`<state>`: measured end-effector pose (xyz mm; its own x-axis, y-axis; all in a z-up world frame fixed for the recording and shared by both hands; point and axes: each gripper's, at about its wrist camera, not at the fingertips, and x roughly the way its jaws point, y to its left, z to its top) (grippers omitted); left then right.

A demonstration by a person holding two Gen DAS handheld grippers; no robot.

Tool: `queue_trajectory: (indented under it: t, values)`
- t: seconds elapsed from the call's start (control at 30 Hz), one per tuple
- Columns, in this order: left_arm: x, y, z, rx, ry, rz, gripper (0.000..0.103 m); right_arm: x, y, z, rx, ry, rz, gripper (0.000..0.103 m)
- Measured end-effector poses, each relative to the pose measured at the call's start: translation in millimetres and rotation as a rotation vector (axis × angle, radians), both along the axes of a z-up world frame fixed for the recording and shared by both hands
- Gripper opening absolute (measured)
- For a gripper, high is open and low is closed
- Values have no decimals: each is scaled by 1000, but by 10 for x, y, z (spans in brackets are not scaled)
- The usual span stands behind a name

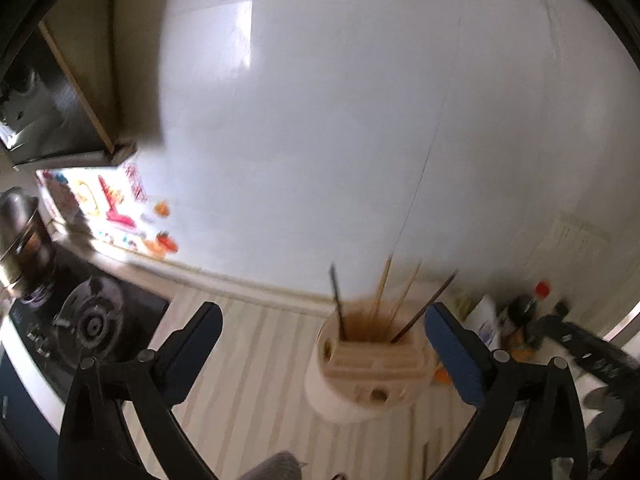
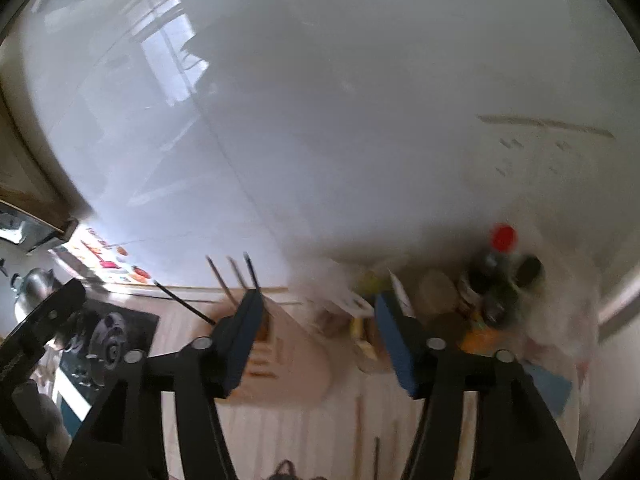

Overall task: Organize utensils
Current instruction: 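Grasp a wooden chopstick with the left tool while the right tool grasps another wooden chopstick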

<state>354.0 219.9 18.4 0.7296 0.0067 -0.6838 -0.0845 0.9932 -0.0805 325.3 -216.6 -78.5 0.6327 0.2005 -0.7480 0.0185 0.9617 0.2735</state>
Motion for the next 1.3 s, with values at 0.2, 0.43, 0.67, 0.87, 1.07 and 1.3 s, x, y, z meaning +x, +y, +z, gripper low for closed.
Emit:
queue_trajectory:
  t: [0.2,0.43,0.67,0.87,1.07,1.3]
  values:
    - [-165,-222,-673,69,143,3,103,-448,-315,-630,-4,62,-75,85]
    - [-304,-605,-1574,91,302,-21,103,-798,-505,-1671,-32,254,-89,83]
    - [-353,-1120,-2318,144,472,-113,101,-999,-638,-2532,-27,457,-92,46]
    - [-278,-1481,-2737,115,597,-205,77,-1138,-725,-2982,-28,561,-90,35]
    - [-198,-1782,-2987,125,655,-266,52,-1276,-660,-3131,-87,578,-58,15]
    - [-190,-1748,-2930,115,655,-276,5,-1393,-864,-3168,-94,605,-81,6]
